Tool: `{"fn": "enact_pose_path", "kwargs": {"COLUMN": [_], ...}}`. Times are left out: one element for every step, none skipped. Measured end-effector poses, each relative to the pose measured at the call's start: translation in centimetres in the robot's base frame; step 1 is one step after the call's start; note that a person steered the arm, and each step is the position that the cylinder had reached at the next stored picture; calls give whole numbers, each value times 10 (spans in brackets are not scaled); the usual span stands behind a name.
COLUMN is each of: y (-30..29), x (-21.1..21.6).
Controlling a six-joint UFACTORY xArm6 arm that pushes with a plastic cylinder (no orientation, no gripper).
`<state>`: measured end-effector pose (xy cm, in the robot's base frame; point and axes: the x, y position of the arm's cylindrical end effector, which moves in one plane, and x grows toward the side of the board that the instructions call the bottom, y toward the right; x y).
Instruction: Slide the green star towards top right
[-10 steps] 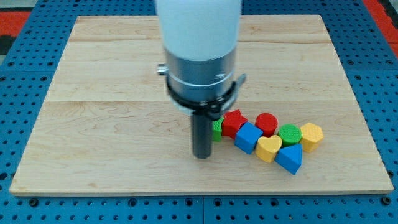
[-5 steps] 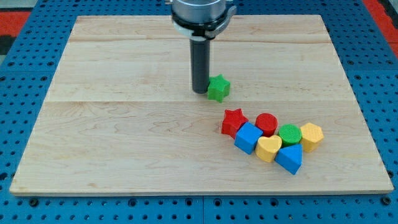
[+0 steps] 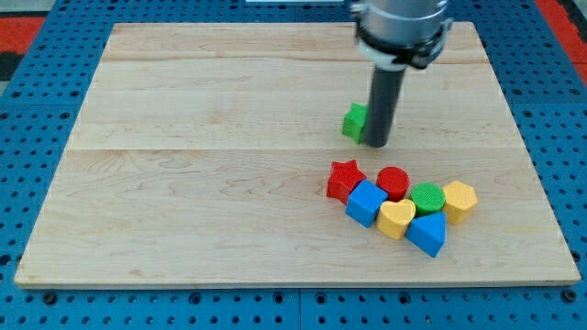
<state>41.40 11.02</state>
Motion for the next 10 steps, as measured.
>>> {"fn": "enact_pose_path", "kwargs": {"y": [-9,-21,-41,-72,-96,-73,-49,-46,-46,-48], "x": [-38,-36,-22,-18,-36,-51,-72,-107,-136,-154]}}
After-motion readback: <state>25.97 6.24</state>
